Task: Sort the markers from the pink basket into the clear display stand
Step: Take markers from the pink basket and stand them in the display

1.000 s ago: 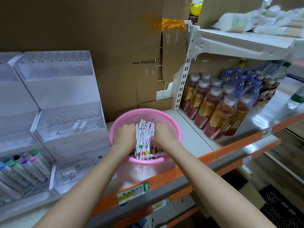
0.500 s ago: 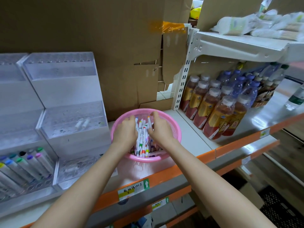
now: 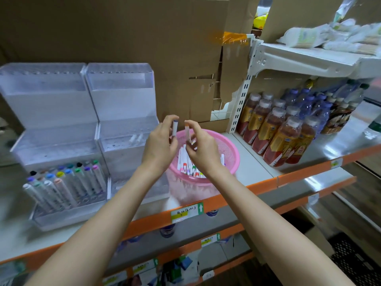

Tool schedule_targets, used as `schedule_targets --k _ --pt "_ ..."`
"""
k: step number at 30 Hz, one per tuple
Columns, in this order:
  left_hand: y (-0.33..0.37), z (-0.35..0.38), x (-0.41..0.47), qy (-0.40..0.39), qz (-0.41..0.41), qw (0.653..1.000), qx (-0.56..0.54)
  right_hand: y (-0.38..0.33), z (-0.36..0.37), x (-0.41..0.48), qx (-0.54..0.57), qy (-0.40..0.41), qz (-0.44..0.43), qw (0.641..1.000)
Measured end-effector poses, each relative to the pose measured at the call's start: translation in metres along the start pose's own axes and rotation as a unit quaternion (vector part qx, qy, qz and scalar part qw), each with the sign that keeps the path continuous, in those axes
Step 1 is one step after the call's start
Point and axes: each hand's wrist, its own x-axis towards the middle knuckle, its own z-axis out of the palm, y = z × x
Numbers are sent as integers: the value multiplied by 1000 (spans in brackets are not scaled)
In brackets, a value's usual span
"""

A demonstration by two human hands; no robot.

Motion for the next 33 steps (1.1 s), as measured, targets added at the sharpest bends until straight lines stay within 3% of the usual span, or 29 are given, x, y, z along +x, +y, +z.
schedule_targets --k 11,18,33 --pt "-43 -114 -50 20 -6 999 47 -105 59 -26 84 3 -46 995" --pt "-82 -173 -82 38 -40 997 57 -158 104 -42 147 -8 -31 989" --pt "-114 -199 -92 3 -43 999 14 -181 149 -56 143 -33 -29 989"
